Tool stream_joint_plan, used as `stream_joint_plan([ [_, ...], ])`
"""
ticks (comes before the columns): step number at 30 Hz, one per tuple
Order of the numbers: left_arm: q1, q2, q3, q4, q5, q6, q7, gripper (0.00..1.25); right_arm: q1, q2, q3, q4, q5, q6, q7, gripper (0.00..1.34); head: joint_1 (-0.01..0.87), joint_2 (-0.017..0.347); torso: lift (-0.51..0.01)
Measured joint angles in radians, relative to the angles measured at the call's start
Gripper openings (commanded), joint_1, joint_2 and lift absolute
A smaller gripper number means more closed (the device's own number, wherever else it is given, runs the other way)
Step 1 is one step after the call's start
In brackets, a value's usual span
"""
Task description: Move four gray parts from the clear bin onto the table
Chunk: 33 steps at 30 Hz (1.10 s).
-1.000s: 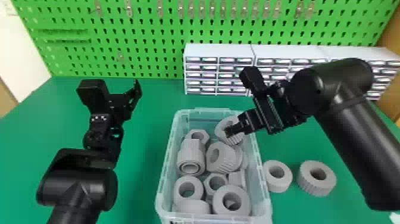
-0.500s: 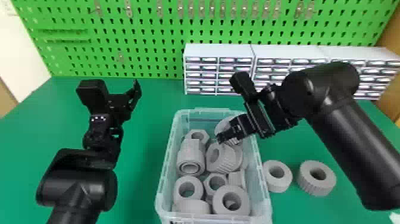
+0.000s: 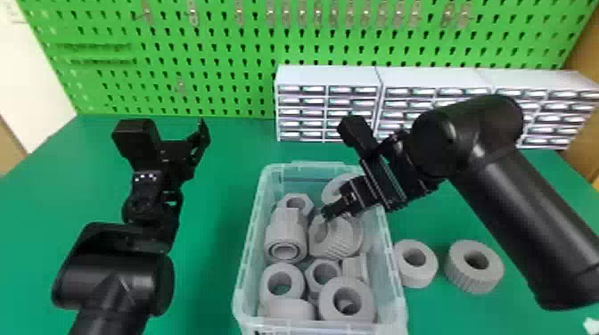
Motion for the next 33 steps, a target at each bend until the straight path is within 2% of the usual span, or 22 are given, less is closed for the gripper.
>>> stream_joint_plan([
  [33, 0.011, 0.018, 0.005, -0.018, -0.005, 0.000, 0.000, 0.95, -0.003, 0.011, 0.044, 0.058, -0.010, -0.004, 0.000, 0.81, 0.693, 0.072, -0.052],
])
